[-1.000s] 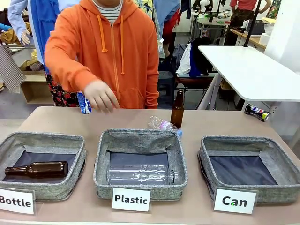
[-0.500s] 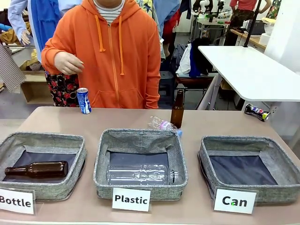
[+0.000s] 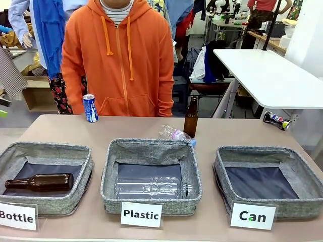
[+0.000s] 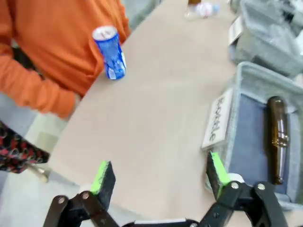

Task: Sort the can waste into the basket.
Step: Pick up the can waste from the table and place it in the right Fabric basket.

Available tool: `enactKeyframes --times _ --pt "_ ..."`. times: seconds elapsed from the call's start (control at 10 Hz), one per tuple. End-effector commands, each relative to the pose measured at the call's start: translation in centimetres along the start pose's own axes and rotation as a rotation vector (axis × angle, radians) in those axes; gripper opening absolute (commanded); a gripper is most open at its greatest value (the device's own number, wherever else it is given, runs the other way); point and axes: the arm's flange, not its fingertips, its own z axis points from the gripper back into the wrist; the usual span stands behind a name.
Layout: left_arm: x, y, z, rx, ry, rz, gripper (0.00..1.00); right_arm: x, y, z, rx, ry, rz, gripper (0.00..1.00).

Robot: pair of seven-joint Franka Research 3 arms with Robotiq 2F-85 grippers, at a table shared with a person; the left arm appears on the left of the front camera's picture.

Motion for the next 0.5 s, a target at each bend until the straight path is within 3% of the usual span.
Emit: enactKeyframes --times 0.0,0.4 --pt "1.7 0.5 -4.6 0.038 0.108 -0.002 1.00 0.3 0.1 0.0 0.017 -0.012 0.016 1.00" --pt "4.9 3.5 -13.2 0.108 0.113 -0.113 1.00 0.3 0.1 0.0 0.017 -0.012 0.016 1.00"
